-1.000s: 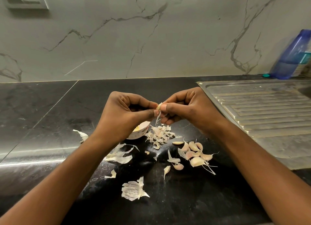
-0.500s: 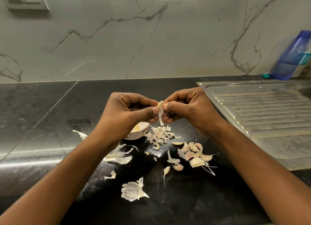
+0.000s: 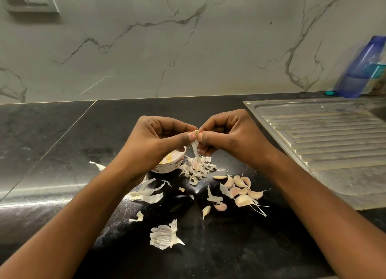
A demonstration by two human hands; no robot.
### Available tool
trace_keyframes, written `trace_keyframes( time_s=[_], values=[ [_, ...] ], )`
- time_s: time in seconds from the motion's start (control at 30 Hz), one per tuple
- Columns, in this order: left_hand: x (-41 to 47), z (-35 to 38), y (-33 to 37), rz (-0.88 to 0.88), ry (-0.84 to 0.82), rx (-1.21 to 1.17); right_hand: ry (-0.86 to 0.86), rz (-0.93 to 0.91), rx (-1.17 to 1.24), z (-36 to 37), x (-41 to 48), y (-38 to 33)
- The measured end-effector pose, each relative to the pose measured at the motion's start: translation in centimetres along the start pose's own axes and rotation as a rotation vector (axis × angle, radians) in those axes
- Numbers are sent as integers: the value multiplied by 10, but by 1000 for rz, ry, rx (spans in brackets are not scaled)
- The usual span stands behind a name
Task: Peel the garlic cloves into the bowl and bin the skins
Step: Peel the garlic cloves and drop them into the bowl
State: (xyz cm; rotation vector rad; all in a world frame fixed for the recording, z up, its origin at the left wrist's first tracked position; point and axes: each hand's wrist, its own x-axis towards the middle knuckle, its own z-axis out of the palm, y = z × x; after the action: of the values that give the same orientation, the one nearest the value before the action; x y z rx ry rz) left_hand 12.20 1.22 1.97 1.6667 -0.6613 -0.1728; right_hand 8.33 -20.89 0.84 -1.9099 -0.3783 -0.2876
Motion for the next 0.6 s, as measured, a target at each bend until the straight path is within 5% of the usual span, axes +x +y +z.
trace_keyframes(
  time_s=[0.27, 0.6],
  values=[
    [2, -4, 2, -140, 69, -267, 89, 8, -15, -9, 1, -2],
    [4, -2, -2, -173, 50, -342, -32, -6, -104, -12, -1, 0]
  ],
)
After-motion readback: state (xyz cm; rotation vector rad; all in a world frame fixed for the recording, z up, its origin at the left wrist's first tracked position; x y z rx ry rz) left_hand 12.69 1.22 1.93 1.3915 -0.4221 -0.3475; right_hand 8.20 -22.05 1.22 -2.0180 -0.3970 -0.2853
